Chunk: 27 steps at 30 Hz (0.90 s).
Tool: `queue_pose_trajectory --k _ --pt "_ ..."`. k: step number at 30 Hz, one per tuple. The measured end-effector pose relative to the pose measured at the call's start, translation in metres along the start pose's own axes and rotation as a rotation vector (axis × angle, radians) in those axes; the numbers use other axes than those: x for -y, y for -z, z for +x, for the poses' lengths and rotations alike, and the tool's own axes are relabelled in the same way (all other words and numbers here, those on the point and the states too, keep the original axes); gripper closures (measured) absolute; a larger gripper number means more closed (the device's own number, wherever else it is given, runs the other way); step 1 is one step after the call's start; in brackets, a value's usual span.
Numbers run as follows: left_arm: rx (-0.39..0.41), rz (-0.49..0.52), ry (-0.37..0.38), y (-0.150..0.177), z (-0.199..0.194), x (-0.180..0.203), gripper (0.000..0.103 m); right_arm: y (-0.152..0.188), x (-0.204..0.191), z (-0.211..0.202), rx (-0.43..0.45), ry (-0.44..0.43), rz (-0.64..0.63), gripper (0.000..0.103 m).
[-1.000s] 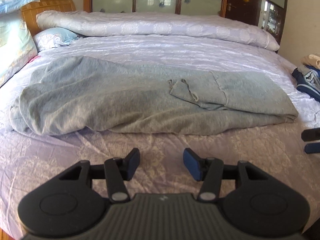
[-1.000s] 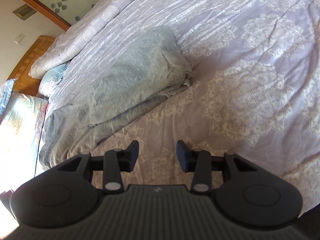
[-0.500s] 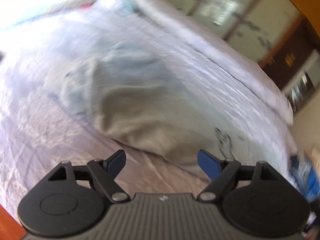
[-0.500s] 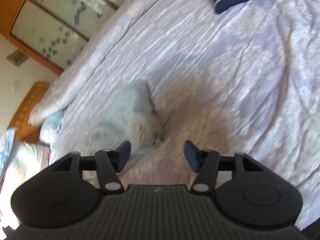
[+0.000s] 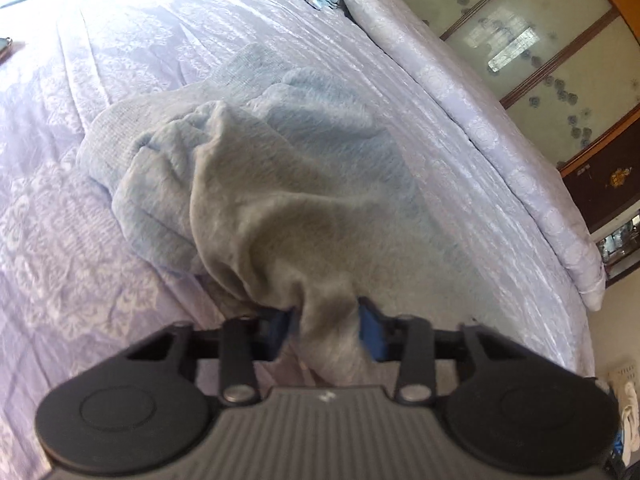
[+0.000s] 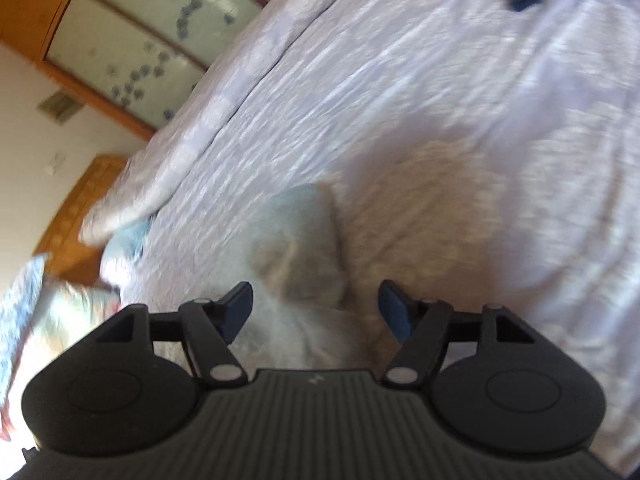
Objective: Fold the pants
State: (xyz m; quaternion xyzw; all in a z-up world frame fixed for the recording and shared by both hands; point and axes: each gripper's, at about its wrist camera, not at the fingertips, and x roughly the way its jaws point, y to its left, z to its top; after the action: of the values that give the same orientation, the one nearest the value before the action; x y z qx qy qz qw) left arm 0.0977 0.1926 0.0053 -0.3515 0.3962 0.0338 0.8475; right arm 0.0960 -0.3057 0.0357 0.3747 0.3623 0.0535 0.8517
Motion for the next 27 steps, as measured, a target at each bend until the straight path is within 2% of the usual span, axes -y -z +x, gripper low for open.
queue_pose_trajectory --k 1,2,3,4,6,8,12,18,21,24,27 --pt "-0.025 -0.011 0.009 0.0 0.003 -0.001 0.09 0.001 -0.008 0.005 -0.009 0.008 -0.049 0.04" --pt "-0.031 -0.028 0.011 0.0 0.005 -0.001 0.09 0.001 -0.015 0.012 -0.042 -0.001 -0.087 0.055" --pt "-0.029 -0.031 0.008 0.001 0.004 0.001 0.091 0.001 -0.017 0.019 -0.085 0.016 -0.118 0.078" --pt "-0.032 -0.023 0.005 0.003 0.001 0.004 0.092 0.003 -0.021 0.022 -0.097 0.056 -0.15 0.081" --pt "-0.033 0.005 0.004 0.007 -0.006 0.014 0.092 -0.001 -0.022 0.014 -0.074 0.041 -0.142 0.086" --pt "-0.032 0.024 0.011 0.011 -0.013 0.026 0.092 -0.011 -0.018 -0.002 -0.026 0.01 -0.115 0.089" --pt "-0.055 0.069 0.083 0.024 -0.028 0.05 0.092 -0.028 -0.008 -0.033 0.03 0.038 -0.121 0.091" --pt "-0.171 0.167 0.169 0.068 -0.034 0.09 0.092 -0.048 0.023 -0.093 0.126 0.111 -0.113 0.091" --pt "-0.232 0.263 0.155 0.096 -0.024 0.105 0.087 -0.052 0.036 -0.119 0.177 0.165 -0.123 0.091" --pt "-0.27 0.311 0.092 0.109 -0.015 0.107 0.084 -0.053 0.05 -0.12 0.152 0.231 -0.089 0.091" --pt "-0.258 0.317 0.125 0.101 -0.031 0.099 0.08 -0.041 0.043 -0.108 0.115 0.273 -0.104 0.091"
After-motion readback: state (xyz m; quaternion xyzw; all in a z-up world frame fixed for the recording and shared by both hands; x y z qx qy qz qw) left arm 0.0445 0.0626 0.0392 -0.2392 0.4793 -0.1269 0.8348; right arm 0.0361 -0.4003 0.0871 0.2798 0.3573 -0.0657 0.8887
